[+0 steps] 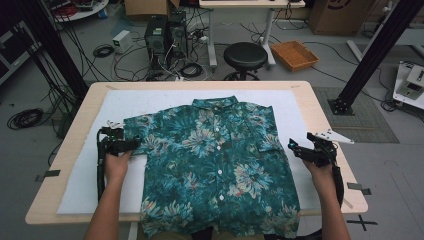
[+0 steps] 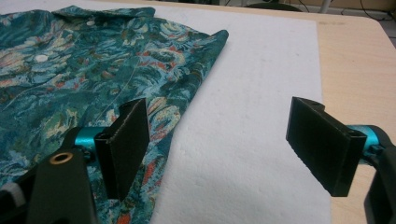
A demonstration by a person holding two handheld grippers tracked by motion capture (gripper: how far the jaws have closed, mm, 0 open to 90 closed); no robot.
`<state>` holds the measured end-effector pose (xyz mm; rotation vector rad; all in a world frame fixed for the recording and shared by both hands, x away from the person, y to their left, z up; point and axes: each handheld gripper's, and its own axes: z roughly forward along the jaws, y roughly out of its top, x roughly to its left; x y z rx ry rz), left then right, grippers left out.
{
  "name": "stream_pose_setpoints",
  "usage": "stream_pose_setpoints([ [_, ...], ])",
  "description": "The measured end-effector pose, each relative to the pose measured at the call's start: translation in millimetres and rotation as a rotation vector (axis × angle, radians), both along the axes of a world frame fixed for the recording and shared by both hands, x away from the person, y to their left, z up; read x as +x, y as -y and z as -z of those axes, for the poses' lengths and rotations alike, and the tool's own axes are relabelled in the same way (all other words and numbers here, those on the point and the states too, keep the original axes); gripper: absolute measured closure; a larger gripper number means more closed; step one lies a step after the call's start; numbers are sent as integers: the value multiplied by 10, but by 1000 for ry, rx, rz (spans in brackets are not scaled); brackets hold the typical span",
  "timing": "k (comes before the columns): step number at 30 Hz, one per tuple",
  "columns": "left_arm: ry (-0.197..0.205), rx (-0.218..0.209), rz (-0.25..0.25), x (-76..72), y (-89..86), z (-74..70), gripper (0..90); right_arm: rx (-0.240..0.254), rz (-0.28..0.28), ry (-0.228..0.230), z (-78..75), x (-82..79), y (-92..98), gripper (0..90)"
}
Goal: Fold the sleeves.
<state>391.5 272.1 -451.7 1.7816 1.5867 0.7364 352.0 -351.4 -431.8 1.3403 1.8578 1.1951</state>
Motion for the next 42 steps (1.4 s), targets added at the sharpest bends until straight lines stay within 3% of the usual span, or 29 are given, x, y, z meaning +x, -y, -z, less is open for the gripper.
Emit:
stream_pose_setpoints([
  [3,2,-8,6,-15,17,-11,486,3,-2,9,-10,-9,6,219],
  [10,5,-64,-5,-33,-8,-15,859,15,-7,14,-19,-11,-3,219],
  [12,11,-86,-7,-26,4,-27,866,14,-9,13,-17,-6,-5,219],
  [14,42,-95,15,-21,63,-77,868,17,-10,13,-17,-3,-11,219],
  [22,137,-43,194,27,598,-364,868,17,-14,9,-13,-2,-26,219],
  [24,147,-72,279,44,757,-407,865,21,-14,8,-16,-6,-32,219],
  [26,164,-39,347,34,915,-452,781,21,-17,9,-17,-9,-28,220],
  [27,191,-32,354,20,966,-478,681,23,-18,10,-15,-10,-24,219],
  [29,241,-61,320,6,970,-537,541,22,-17,8,-8,-8,-15,219],
  [31,272,-72,272,7,900,-581,516,25,-14,1,-3,-10,-11,219],
  [34,239,-65,237,29,756,-565,493,25,-16,3,-5,-7,-15,219],
  [38,175,-41,217,5,626,-399,493,22,-18,-3,-1,3,-32,219],
  [42,96,35,239,-56,585,-178,459,19,-22,-5,0,-2,-43,220],
])
